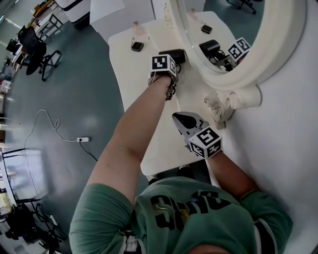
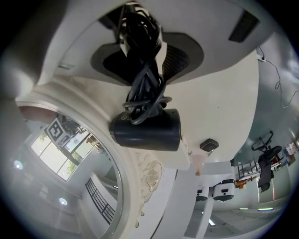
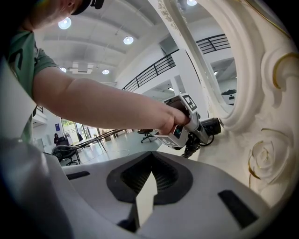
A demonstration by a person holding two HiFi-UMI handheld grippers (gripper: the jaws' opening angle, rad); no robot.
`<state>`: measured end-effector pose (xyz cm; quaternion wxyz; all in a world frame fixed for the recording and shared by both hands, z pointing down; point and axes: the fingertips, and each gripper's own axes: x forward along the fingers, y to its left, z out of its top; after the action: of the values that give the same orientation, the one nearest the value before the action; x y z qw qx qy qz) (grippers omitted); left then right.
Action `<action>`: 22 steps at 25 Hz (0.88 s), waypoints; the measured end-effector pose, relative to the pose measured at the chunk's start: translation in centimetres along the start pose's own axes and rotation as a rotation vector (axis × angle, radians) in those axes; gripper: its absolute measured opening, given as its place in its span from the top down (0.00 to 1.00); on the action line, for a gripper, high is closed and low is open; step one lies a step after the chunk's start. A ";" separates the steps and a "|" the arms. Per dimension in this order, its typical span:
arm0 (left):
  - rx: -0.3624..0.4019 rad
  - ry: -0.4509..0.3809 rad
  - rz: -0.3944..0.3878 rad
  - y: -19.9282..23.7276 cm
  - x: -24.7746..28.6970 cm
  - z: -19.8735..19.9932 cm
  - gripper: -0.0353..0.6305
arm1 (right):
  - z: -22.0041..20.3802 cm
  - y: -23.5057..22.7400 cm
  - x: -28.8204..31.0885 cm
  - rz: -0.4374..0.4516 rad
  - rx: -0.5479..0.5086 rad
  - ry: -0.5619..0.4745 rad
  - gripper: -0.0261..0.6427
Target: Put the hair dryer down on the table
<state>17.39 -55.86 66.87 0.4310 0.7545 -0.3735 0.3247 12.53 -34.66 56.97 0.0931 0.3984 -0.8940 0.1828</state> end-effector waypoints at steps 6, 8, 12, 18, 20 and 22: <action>-0.019 0.009 -0.056 -2.2 -0.3 -0.8 0.62 | -0.1 0.9 -0.4 0.008 0.002 0.009 0.97; -0.033 0.008 -0.077 -2.4 -0.3 -0.7 0.62 | -0.1 1.0 -0.2 0.010 0.003 0.011 0.97; -0.067 0.000 -0.126 -3.2 0.1 -0.5 0.60 | -0.1 0.9 0.2 0.012 0.005 0.013 0.97; -0.082 -0.007 -0.185 -4.8 0.3 -1.3 0.57 | -0.2 0.9 0.0 0.010 0.004 0.019 0.97; -0.073 -0.006 -0.213 -4.9 0.5 -1.3 0.56 | -0.2 0.6 0.1 0.008 0.006 0.021 0.97; -0.063 -0.013 -0.244 -5.0 0.5 -1.3 0.55 | -0.3 0.4 0.2 0.007 0.010 0.021 0.97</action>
<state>21.69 -53.06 65.79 0.4884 0.7826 -0.2915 0.2531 12.10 -34.45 57.20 0.0997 0.3941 -0.8933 0.1918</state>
